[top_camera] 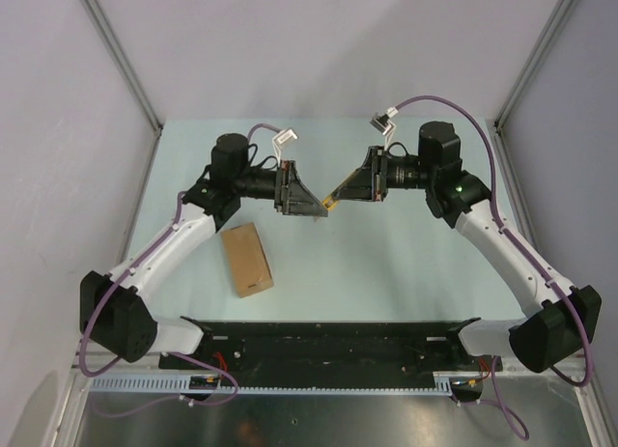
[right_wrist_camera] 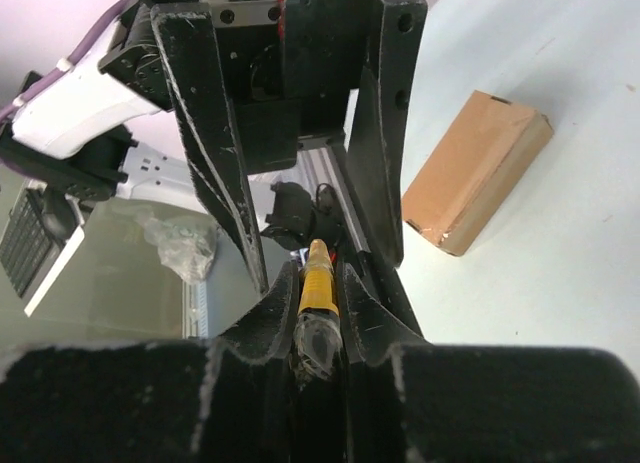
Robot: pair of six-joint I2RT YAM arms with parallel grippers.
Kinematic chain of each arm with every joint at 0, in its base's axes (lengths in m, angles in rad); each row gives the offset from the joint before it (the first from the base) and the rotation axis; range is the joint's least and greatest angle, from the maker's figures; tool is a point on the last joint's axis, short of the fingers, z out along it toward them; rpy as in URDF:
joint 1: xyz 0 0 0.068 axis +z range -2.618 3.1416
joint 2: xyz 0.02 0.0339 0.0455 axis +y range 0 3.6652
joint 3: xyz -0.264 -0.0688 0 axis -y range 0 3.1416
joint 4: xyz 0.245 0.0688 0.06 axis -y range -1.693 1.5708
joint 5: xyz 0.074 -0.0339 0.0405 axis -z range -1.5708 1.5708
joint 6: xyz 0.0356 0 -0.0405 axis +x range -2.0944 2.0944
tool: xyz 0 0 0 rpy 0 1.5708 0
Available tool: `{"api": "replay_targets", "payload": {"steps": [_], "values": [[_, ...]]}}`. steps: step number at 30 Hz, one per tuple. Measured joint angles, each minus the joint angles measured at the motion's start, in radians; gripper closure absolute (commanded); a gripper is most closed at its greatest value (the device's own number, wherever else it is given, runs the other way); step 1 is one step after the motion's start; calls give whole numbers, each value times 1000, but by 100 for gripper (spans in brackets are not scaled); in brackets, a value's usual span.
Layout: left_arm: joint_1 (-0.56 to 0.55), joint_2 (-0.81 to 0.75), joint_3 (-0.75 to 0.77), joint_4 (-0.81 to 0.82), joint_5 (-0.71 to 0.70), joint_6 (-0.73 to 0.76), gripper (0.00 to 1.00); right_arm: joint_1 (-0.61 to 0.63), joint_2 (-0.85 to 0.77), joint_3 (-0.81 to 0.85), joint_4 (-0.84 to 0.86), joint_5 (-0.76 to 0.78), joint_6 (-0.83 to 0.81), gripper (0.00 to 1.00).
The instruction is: Unpack the express box
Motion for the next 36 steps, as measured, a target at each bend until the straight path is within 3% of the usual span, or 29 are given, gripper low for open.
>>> {"api": "replay_targets", "payload": {"steps": [1,3,9,12,17,24,28,30,36], "values": [[13,0,-7,-4,-1,-5,13,1,0,0,-13,19,-5,100],[42,0,-19,-7,-8,-5,8,1,0,0,-35,56,-16,100],[229,-88,-136,-31,-124,-13,6,40,-2,0,-144,350,-106,100],[323,-182,-202,-145,-355,4,6,144,-3,0,-189,597,-163,100],[348,-238,-285,-352,-806,26,6,286,-3,-40,-160,865,-200,100],[352,-290,-441,-544,-1105,10,6,441,-1,-165,-19,1126,-229,100],[352,-352,-492,-579,-1169,-23,9,488,2,-168,18,1179,-241,100],[352,-348,-515,-571,-1158,-32,17,488,3,-168,27,1194,-244,100],[356,-270,-609,-442,-981,-49,20,486,9,-168,24,1219,-244,100]]}}
